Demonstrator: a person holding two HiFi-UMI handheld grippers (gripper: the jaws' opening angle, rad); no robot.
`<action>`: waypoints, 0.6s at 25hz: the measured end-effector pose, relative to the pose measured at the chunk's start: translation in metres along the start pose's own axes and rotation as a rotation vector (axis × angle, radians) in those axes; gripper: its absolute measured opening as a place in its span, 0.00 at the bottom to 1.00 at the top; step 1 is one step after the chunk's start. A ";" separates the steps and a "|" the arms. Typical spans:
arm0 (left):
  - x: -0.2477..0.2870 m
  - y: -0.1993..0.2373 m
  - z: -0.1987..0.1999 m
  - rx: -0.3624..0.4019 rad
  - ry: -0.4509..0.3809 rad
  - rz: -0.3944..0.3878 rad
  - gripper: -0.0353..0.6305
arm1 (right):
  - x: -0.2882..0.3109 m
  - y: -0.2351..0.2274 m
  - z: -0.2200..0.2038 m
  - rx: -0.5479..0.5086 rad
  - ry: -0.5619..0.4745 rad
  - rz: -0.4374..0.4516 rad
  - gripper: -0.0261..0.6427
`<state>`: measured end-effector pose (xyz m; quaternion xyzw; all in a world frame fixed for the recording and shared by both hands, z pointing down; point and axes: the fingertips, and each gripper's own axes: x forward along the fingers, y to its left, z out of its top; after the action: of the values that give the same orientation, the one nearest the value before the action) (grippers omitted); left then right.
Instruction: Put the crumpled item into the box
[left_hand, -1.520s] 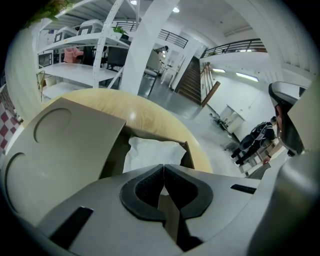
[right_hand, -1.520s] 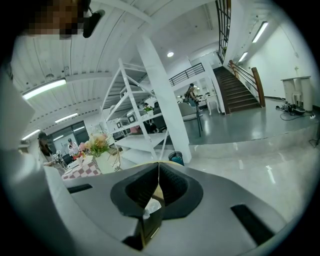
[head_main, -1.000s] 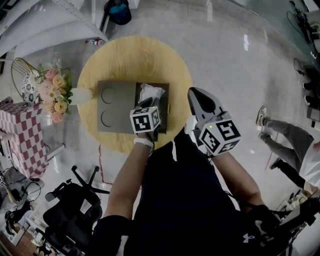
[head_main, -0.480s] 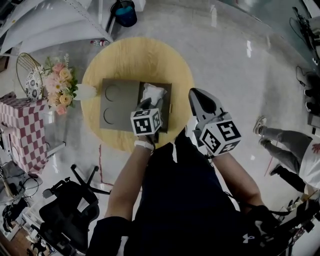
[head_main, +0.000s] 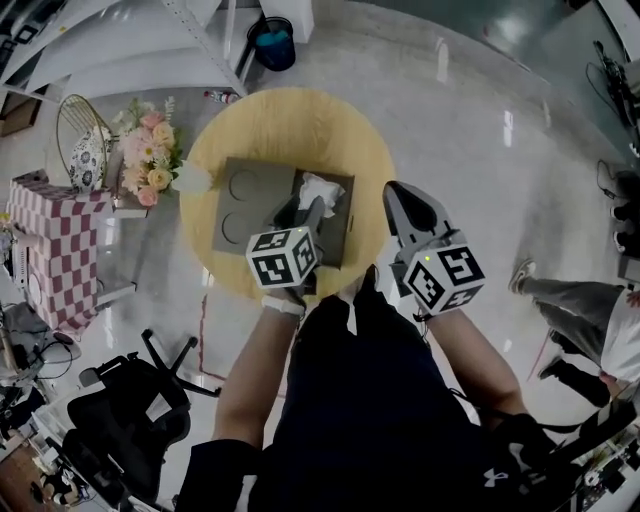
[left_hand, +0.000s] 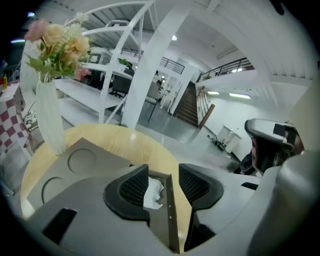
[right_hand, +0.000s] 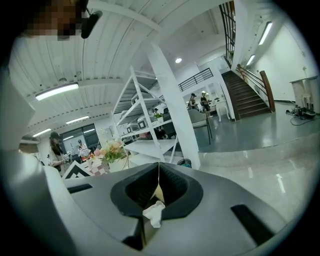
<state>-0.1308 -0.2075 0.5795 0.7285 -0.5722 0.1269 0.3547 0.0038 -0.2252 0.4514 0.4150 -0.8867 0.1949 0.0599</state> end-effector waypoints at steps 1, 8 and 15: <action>-0.008 -0.001 0.009 -0.007 -0.025 -0.001 0.35 | -0.001 0.002 0.003 -0.003 -0.008 0.004 0.06; -0.065 -0.009 0.068 0.002 -0.196 -0.015 0.33 | -0.004 0.023 0.031 -0.024 -0.070 0.040 0.06; -0.127 -0.031 0.131 0.014 -0.404 -0.087 0.20 | -0.007 0.045 0.072 -0.067 -0.138 0.067 0.06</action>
<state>-0.1707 -0.1971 0.3992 0.7654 -0.5990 -0.0334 0.2328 -0.0215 -0.2224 0.3699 0.3950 -0.9082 0.1380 0.0061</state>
